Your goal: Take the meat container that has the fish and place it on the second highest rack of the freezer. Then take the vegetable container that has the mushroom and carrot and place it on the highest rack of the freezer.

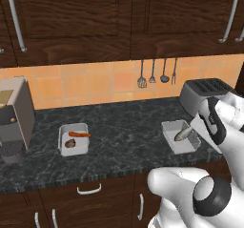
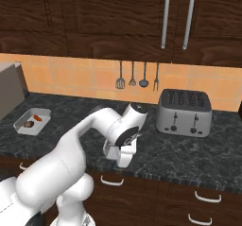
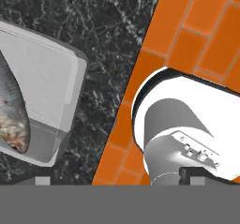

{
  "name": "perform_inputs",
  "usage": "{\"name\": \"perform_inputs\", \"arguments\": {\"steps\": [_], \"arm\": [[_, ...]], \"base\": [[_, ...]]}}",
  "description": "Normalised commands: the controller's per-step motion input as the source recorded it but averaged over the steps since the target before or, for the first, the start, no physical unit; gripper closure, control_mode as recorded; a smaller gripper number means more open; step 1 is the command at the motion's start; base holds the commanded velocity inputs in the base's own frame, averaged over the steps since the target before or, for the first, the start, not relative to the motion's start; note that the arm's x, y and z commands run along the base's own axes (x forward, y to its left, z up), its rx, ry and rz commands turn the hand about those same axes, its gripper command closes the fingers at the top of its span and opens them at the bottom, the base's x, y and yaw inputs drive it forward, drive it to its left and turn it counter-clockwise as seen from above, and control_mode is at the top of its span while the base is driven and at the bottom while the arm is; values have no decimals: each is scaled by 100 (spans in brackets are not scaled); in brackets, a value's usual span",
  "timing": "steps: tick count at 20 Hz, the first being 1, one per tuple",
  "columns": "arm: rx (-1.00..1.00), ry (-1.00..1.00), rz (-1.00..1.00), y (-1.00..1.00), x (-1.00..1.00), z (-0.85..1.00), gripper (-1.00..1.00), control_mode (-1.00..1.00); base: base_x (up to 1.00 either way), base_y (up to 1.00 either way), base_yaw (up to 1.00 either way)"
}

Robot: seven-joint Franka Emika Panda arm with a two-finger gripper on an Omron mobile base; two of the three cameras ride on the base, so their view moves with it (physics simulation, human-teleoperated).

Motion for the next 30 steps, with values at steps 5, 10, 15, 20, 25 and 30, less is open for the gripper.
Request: {"name": "perform_inputs", "arguments": {"steps": [5,10,15,20,25,30], "arm": [[0,0,-4,0,28,-19,-100,-100],[0,0,-5,0,18,-21,-100,-100],[0,0,-3,0,18,-27,-100,-100],[0,0,-2,-1,19,-29,-100,-100],[0,0,-2,0,18,-30,-100,-100],[0,2,-1,0,9,-45,100,-100]], "base": [[0,0,0],[0,0,0],[0,0,0],[0,0,0],[0,0,0],[0,0,0]]}}
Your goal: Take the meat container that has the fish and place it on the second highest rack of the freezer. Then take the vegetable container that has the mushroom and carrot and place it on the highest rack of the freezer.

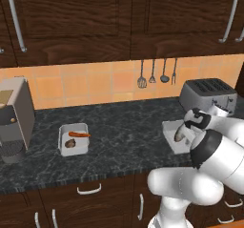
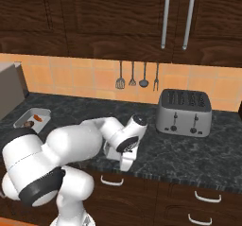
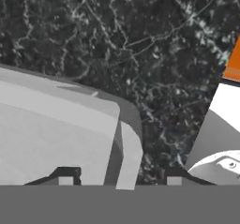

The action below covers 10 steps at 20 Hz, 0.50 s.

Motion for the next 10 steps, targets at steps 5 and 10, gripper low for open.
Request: {"name": "perform_inputs", "arguments": {"steps": [5,10], "arm": [[1,0,0,0,-1,-5,100,-100],[1,-6,-2,0,-4,80,100,-100]], "base": [[0,0,0],[0,0,0]]}}
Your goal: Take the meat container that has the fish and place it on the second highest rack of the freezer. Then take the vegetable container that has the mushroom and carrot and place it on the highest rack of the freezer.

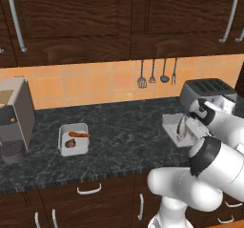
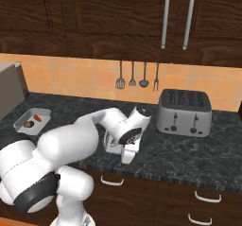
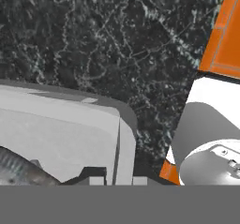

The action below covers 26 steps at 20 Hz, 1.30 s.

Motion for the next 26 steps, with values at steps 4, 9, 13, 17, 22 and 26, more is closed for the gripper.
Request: {"name": "perform_inputs", "arguments": {"steps": [4,9,13,17,22,26], "arm": [[2,-8,-1,6,-11,100,100,-100],[-14,-11,20,9,-31,100,100,-100],[-34,-28,74,-5,-30,100,100,-100],[-24,-26,69,0,-39,81,100,-100],[-8,-13,83,0,-25,20,100,-100],[0,-4,81,0,-1,6,100,-100]], "base": [[0,0,0],[0,0,0],[0,0,0],[0,0,0],[0,0,0],[0,0,0]]}}
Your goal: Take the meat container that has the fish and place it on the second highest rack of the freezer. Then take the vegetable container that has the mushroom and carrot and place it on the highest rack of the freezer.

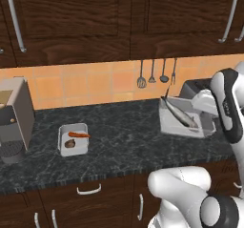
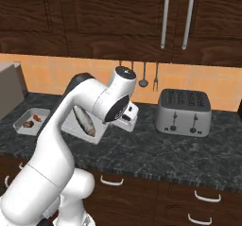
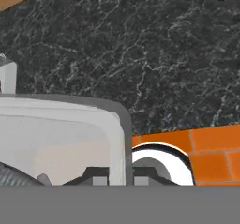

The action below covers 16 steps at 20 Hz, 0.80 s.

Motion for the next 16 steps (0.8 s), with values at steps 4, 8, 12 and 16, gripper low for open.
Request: {"name": "perform_inputs", "arguments": {"steps": [4,8,12,16], "arm": [[-16,-1,55,0,0,17,100,-100],[-38,0,-2,36,-14,11,100,-100],[-28,0,-12,26,-32,3,100,-100],[-6,-2,-14,6,-33,0,100,-100]], "base": [[0,0,0],[0,0,0],[0,0,0],[0,0,0]]}}
